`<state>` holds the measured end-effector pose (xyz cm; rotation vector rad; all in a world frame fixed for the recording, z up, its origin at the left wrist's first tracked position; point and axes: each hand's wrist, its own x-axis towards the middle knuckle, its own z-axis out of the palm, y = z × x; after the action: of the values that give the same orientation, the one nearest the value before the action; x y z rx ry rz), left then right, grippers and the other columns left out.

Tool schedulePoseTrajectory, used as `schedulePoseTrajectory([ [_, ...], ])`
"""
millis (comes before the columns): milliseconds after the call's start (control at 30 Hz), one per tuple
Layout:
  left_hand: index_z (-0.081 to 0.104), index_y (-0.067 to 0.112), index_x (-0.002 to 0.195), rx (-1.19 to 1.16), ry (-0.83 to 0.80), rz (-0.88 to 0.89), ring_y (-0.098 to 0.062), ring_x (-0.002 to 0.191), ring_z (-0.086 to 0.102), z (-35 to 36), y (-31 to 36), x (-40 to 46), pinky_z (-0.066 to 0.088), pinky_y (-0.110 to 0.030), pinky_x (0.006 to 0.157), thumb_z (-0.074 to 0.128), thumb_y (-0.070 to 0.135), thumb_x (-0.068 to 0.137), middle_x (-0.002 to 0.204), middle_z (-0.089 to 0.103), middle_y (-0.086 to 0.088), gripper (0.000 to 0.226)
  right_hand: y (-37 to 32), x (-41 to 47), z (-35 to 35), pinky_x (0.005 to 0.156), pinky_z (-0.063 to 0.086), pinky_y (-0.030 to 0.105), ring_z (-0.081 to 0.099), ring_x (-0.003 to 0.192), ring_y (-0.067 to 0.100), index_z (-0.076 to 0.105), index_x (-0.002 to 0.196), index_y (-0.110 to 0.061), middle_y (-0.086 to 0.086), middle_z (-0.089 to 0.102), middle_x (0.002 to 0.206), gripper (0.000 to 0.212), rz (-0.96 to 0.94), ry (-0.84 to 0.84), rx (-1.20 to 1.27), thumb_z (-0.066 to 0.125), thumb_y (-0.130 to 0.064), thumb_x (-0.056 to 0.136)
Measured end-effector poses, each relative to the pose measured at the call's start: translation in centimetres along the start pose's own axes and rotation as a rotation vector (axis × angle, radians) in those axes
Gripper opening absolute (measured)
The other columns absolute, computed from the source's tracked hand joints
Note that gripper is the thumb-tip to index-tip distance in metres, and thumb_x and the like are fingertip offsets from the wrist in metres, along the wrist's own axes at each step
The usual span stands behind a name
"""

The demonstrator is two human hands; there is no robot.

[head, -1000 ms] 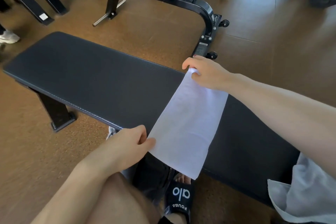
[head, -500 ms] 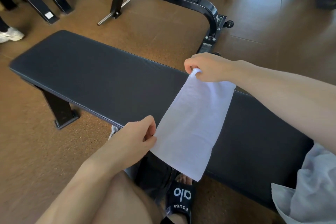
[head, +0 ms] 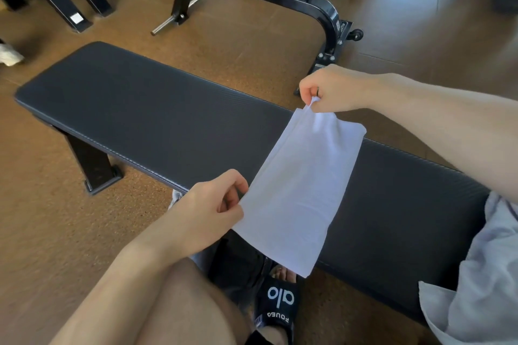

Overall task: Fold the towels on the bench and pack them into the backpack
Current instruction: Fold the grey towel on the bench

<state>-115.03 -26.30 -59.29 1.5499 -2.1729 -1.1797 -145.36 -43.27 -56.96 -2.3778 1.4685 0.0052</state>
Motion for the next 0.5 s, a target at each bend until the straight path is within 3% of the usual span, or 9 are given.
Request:
schedulePoseTrajectory([
  [233, 0.058, 0.033, 0.099, 0.095, -0.074, -0.072, -0.007, 0.070, 0.054, -0.11, -0.44, 0.14, 0.047, -0.027, 0.066, 0.049, 0.015, 0.096, 0.084, 0.061, 0.008, 0.020, 0.37, 0.15, -0.60, 0.077, 0.055, 0.037, 0.063, 0.087, 0.015, 0.070, 0.085, -0.021, -0.005, 0.067, 0.088, 0.012, 0.142, -0.041, 0.073, 0.063, -0.011, 0.083],
  [333, 0.058, 0.031, 0.097, 0.086, -0.097, -0.106, -0.013, 0.070, 0.056, -0.24, -0.45, 0.29, 0.045, -0.026, 0.061, 0.048, 0.014, 0.096, 0.085, 0.062, 0.006, 0.020, 0.46, 0.23, -0.63, 0.076, 0.055, 0.035, 0.065, 0.081, 0.015, 0.071, 0.087, -0.015, -0.001, 0.068, 0.086, 0.010, 0.186, -0.068, 0.138, 0.063, -0.009, 0.084],
  [500, 0.056, 0.029, 0.094, 0.078, -0.107, -0.123, -0.006, 0.061, 0.049, -0.14, -0.23, 0.17, 0.042, -0.024, 0.057, 0.048, 0.015, 0.097, 0.084, 0.062, 0.004, 0.016, 1.05, 0.43, -0.02, 0.072, 0.054, 0.031, 0.064, 0.075, 0.016, 0.071, 0.088, -0.014, -0.001, 0.068, 0.082, 0.008, 0.234, -0.038, 0.279, 0.065, -0.009, 0.085],
])
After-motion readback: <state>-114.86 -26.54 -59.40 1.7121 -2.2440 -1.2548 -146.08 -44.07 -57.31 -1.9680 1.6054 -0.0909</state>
